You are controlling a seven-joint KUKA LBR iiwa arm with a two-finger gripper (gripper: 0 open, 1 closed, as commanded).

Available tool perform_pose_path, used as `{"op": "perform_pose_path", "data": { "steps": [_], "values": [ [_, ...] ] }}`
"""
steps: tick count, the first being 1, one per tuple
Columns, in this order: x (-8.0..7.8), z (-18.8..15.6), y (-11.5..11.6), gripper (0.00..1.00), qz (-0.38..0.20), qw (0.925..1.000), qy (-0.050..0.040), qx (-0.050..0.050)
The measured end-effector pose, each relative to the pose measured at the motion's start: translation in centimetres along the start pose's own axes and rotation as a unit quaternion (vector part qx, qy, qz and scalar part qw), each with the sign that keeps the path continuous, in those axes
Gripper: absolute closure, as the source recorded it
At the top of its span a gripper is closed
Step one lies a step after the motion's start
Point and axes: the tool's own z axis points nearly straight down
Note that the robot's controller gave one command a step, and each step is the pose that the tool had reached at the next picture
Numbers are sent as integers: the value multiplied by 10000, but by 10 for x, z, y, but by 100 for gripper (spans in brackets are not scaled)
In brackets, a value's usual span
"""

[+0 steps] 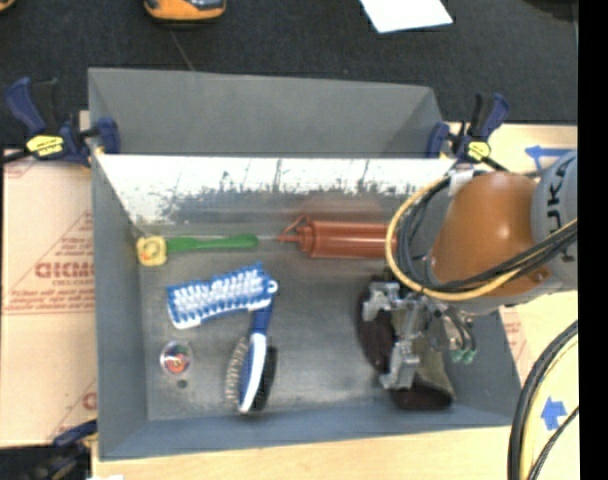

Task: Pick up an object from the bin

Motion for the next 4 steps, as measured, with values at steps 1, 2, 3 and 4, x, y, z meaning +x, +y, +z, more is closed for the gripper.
{"op": "perform_pose_path", "data": {
  "steps": [1, 2, 3, 4],
  "values": [
    [0, 0, 0, 0, -2, 10000, 0, 0],
    [0, -30, -1, 0, 3, 10000, 44, -5],
    [-5, -52, 9, 0, -329, 9995, -14, 8],
    [-9, -31, 11, 0, -859, 9963, -73, 12]
  ]
}}
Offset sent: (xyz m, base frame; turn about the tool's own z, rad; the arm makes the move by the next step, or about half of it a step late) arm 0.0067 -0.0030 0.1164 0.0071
